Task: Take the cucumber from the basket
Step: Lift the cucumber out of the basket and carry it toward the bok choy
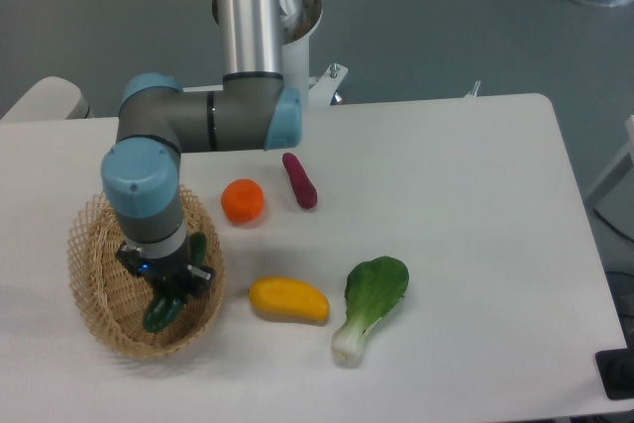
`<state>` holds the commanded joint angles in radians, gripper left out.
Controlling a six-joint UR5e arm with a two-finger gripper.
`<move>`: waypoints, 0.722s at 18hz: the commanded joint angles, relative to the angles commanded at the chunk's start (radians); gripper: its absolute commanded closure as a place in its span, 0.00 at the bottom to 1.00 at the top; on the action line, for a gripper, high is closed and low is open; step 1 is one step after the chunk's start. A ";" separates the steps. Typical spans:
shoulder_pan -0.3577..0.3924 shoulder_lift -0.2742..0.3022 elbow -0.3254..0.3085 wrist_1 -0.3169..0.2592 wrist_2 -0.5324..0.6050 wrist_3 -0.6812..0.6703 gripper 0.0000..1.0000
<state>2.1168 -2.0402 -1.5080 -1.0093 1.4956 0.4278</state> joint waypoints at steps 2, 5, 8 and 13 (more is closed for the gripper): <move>0.025 0.003 0.018 -0.006 0.000 0.035 0.90; 0.075 0.003 0.020 -0.005 0.000 0.113 0.90; 0.141 -0.001 0.020 -0.005 0.000 0.244 0.90; 0.256 -0.017 0.020 -0.006 0.000 0.439 0.90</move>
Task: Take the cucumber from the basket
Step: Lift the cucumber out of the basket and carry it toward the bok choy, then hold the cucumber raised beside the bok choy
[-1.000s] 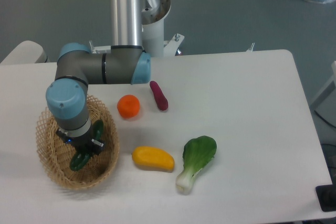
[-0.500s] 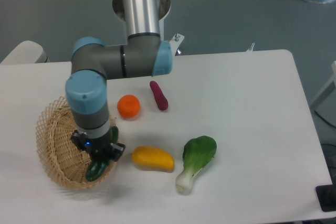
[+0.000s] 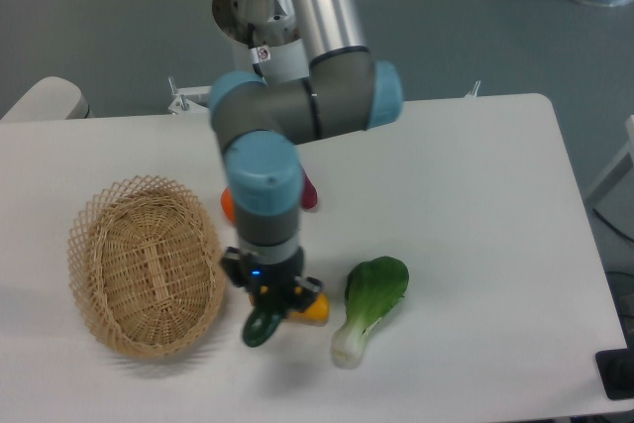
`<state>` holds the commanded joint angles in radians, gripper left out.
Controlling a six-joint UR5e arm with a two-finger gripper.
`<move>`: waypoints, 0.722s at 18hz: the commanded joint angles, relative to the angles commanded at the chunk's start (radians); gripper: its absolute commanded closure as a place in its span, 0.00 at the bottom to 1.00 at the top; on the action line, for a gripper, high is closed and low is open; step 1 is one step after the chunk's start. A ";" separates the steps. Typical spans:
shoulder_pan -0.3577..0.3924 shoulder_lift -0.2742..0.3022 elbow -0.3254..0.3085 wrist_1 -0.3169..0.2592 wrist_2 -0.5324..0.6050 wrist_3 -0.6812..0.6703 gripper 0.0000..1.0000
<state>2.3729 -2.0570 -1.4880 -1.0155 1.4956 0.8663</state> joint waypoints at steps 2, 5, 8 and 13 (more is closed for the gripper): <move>0.038 -0.023 0.012 0.000 0.003 0.074 0.90; 0.094 -0.054 0.047 -0.029 0.006 0.190 0.90; 0.115 -0.081 0.119 -0.125 0.017 0.311 0.89; 0.131 -0.124 0.207 -0.198 0.028 0.391 0.89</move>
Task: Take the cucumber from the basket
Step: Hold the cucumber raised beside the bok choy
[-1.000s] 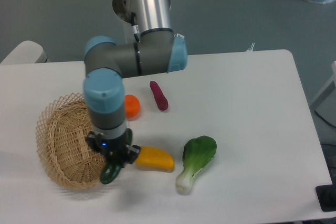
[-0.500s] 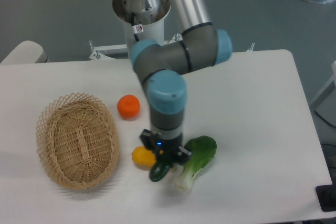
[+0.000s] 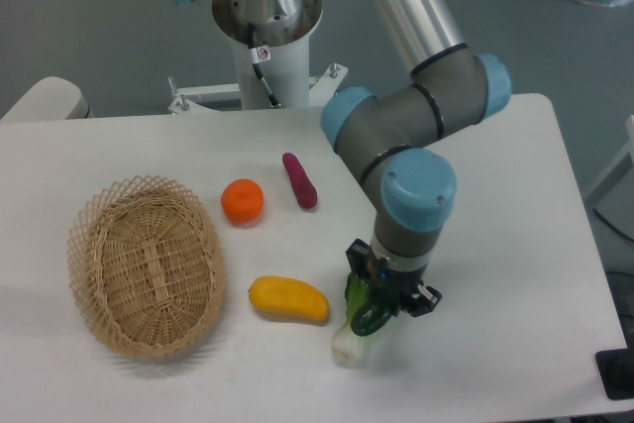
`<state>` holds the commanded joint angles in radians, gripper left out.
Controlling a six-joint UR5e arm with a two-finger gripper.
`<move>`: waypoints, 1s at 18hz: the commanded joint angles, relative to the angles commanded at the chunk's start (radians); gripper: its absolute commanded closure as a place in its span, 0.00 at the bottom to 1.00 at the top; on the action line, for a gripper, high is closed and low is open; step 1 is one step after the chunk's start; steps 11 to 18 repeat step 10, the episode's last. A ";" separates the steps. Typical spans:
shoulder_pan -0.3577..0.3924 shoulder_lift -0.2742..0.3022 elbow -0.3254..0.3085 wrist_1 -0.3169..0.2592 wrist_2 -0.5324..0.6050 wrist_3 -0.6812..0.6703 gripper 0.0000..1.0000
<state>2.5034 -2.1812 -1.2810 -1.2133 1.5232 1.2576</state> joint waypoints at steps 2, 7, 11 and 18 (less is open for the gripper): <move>0.006 -0.002 0.012 -0.018 0.000 0.077 0.89; 0.015 -0.002 0.023 -0.022 0.012 0.137 0.89; 0.015 -0.002 0.022 -0.020 0.015 0.167 0.89; 0.015 -0.002 0.022 -0.020 0.015 0.167 0.89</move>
